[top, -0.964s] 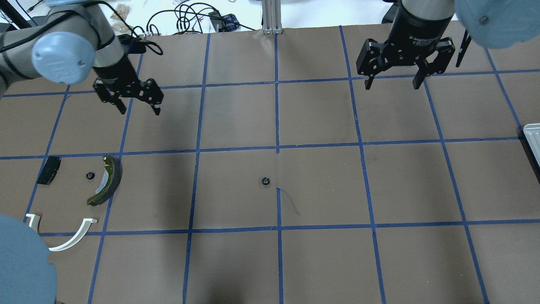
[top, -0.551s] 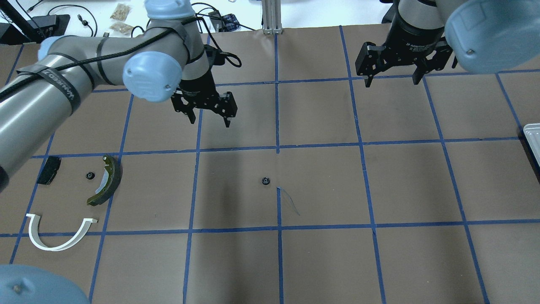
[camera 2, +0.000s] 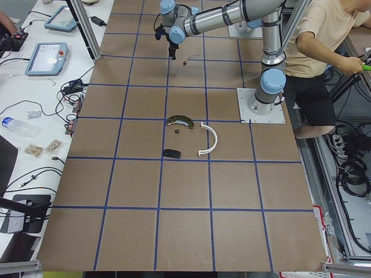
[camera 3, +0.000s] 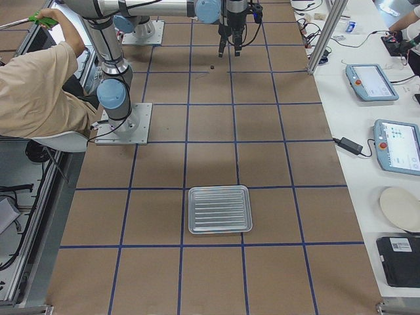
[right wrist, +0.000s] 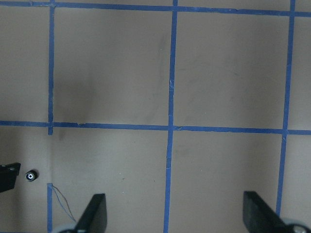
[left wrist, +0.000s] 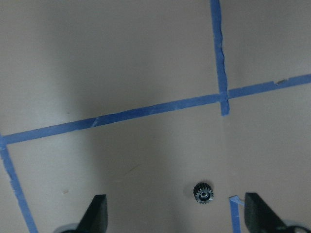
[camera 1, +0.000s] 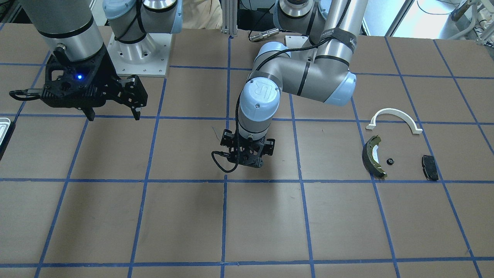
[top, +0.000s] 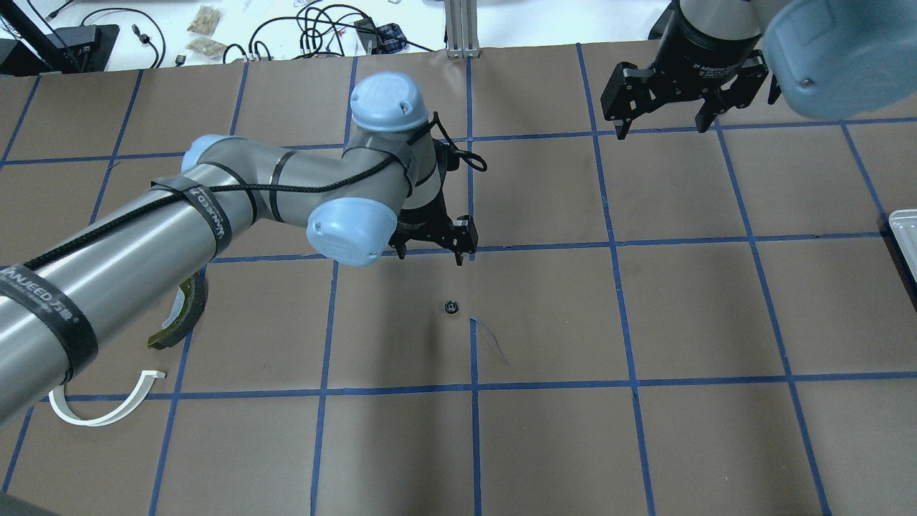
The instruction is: Place bearing gear from tray to pile
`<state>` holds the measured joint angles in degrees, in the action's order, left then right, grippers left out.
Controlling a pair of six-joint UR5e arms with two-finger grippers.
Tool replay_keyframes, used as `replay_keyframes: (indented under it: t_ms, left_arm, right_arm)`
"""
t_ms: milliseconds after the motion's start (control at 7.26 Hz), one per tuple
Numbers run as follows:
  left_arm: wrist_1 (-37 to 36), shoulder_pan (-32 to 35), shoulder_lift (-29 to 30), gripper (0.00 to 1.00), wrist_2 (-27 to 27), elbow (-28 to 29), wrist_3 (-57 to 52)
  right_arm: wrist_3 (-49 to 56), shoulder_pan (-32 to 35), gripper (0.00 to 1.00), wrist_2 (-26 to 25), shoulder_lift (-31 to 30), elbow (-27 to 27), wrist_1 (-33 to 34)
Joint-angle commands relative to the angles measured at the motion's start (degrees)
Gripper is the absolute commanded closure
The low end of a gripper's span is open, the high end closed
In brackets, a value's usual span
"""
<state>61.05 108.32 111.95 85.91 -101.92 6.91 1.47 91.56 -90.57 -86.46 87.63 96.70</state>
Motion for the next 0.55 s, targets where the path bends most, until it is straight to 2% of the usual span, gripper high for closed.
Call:
replay_keyframes:
  t_ms: [0, 276, 413]
  left_arm:
    - [-7.8, 1.5, 0.1, 0.00, 0.0, -7.0, 0.8]
    - [-9.9, 1.5, 0.2, 0.09, -0.2, -8.5, 0.8]
    - [-10.0, 1.5, 0.5, 0.20, -0.2, -8.4, 0.7]
  right_arm:
    - [1.1, 0.1, 0.00, -1.4, -1.2, 0.3, -0.6]
    - [1.2, -0.1, 0.00, -2.5, -1.3, 0.3, -0.4]
    - [1.1, -0.1, 0.00, -2.8, -1.3, 0.3, -0.6]
